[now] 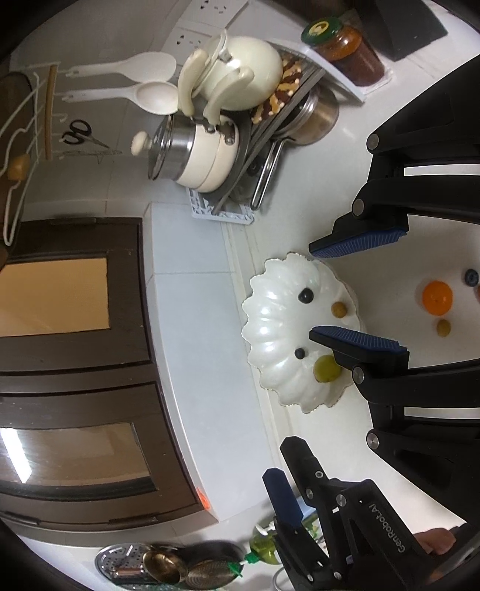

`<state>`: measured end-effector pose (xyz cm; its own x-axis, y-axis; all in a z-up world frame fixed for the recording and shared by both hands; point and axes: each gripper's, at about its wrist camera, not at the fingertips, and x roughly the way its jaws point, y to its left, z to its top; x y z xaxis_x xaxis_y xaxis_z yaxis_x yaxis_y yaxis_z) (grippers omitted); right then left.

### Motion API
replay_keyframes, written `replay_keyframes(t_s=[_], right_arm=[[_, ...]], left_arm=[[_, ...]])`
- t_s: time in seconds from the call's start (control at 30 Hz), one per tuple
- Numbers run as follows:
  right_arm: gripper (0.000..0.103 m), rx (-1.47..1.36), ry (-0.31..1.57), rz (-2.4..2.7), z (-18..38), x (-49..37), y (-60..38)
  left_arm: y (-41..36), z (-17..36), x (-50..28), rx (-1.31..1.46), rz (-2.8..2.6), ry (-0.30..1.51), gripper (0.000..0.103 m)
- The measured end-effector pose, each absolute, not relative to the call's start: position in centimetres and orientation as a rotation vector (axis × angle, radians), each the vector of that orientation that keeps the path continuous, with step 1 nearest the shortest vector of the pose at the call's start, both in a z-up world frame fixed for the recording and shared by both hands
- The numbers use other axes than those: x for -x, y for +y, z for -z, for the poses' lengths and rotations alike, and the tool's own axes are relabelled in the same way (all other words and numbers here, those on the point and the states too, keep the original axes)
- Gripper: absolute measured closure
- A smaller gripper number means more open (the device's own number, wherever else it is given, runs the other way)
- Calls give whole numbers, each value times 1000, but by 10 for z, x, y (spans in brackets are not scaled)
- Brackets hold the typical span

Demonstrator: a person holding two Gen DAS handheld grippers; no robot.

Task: Organize fruits
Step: 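Withdraw both tools from the bowl toward the remaining fruits on the counter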

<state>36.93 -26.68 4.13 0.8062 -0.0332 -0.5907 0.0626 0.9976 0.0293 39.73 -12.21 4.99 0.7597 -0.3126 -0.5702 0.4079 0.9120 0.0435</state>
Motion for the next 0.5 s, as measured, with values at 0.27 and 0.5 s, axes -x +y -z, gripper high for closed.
replay_keyframes(t_s=[0.27, 0.5], right_arm=[[63, -22, 591, 96, -45, -340, -261], [63, -12, 592, 112, -40, -320, -256]], left_arm=[[-117, -49, -375, -185, 418, 565, 60], [-112, -44, -357, -200, 442, 560, 60]])
